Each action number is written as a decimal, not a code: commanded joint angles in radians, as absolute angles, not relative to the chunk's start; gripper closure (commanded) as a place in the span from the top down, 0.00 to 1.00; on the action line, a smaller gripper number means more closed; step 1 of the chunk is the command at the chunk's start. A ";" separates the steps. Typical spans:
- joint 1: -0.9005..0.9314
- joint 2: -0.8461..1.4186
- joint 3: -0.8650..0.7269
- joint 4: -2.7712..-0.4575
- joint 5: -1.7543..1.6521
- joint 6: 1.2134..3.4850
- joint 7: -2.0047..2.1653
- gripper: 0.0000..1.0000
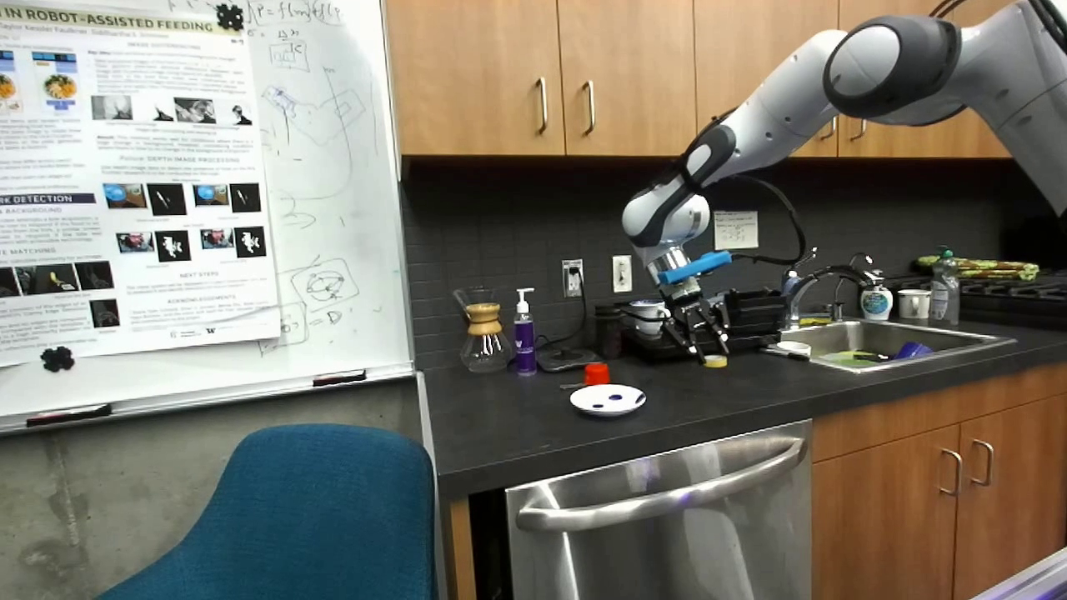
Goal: Place the tape on the white plate.
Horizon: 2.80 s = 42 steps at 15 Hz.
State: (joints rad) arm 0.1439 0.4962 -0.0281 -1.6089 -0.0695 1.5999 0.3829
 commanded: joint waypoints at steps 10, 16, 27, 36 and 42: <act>0.235 0.428 0.035 -1.577 -0.160 1.473 0.404 0.25; 0.260 0.452 0.052 -1.485 -0.209 1.477 0.395 0.25; 0.340 0.600 0.057 -1.209 -0.276 1.428 0.386 0.25; 0.418 0.706 0.068 -1.074 -0.244 1.315 0.483 0.25; 0.463 0.806 0.068 -0.923 -0.191 1.294 0.530 0.25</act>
